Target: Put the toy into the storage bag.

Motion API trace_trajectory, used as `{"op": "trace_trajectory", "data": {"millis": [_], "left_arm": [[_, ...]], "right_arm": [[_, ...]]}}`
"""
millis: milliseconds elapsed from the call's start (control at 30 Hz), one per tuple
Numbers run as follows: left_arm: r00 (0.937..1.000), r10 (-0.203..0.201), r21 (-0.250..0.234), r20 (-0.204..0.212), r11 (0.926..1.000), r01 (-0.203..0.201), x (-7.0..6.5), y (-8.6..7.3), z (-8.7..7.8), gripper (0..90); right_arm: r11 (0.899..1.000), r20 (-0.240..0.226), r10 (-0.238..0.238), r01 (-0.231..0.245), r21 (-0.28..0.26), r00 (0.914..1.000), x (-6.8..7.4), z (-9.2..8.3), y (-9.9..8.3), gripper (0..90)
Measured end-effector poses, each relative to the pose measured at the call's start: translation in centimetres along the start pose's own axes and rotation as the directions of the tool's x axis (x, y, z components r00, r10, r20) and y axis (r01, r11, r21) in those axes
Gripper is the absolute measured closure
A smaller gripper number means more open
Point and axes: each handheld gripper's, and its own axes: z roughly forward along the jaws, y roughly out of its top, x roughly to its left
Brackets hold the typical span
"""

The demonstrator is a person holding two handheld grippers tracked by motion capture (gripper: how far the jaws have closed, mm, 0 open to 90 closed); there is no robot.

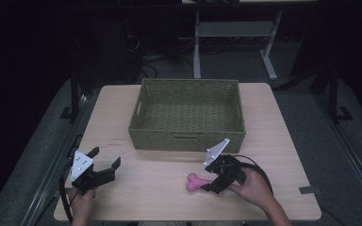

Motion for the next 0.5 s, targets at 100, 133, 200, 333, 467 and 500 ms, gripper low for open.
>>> {"op": "trace_trajectory", "data": {"millis": [100,133,200,333,467,500], "left_arm": [[1.0,0.001,-0.001,-0.001,1.0,-0.001,0.0,0.0,0.0,13.0],[1.0,0.002,-0.001,-0.001,1.0,-0.002,0.0,0.0,0.0,13.0],[1.0,0.004,-0.002,-0.001,1.0,-0.004,0.0,0.0,-0.1,13.0],[1.0,0.004,-0.004,-0.001,1.0,-0.004,0.0,0.0,-0.1,13.0],[1.0,0.004,-0.004,-0.002,1.0,-0.004,0.0,0.0,-0.1,13.0],[1.0,0.005,-0.004,-0.002,1.0,-0.005,0.0,0.0,-0.1,13.0]], "right_arm": [[1.0,-0.01,-0.002,0.002,0.015,1.0,0.0,0.6,0.1,33.6],[1.0,-0.009,-0.003,0.003,0.023,1.0,0.0,0.7,0.2,34.2],[0.999,-0.016,-0.006,0.007,0.039,0.9999,0.0,1.1,0.2,36.3],[0.998,-0.022,-0.007,0.009,0.061,0.9997,0.0,1.4,0.1,39.4],[0.996,-0.018,-0.021,0.022,0.082,0.9996,0.1,1.7,0.2,44.0],[0.996,-0.014,-0.024,0.025,0.091,0.9996,0.2,1.8,0.2,44.6]]}}
